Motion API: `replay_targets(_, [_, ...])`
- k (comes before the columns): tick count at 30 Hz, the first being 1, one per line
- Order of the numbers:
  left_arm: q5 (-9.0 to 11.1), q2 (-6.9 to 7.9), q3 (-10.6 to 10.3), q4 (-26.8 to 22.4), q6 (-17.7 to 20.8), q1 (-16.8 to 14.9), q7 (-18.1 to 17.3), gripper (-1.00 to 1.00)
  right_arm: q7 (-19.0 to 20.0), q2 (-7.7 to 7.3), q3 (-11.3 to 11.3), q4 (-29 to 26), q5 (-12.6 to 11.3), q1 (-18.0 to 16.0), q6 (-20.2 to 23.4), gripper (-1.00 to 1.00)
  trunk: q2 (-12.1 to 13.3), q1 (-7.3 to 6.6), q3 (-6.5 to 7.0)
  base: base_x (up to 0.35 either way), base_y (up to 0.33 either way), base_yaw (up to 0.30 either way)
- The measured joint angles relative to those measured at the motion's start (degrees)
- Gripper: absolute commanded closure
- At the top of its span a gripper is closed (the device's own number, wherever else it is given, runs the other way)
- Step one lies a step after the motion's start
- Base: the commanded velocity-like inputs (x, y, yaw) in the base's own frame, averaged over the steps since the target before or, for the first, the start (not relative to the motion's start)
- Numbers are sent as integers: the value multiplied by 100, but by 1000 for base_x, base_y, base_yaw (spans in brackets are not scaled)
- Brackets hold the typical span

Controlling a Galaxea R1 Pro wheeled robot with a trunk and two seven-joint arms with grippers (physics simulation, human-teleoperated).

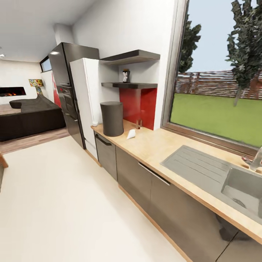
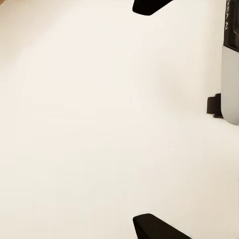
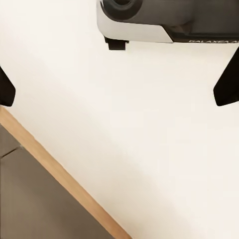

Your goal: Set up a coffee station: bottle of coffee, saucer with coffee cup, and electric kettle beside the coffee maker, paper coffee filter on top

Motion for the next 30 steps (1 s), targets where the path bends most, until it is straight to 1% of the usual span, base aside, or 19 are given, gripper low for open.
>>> replay_targets(9, [0,0,0,0,0,-2,0,-100,1,-1,0,0,4,0,0,-100,0,0,0,315,122,198])
replay_targets(26, [0,0,0,0,0,-1,-1,-100,1,3,0,0,3,0,0,-100,0,0,0,306,194,198])
replay_targets(30, [0,0,0,1,0,-2,3,-100,1,5,-3,1,-1,0,-1,-100,0,0,0,304,185,97])
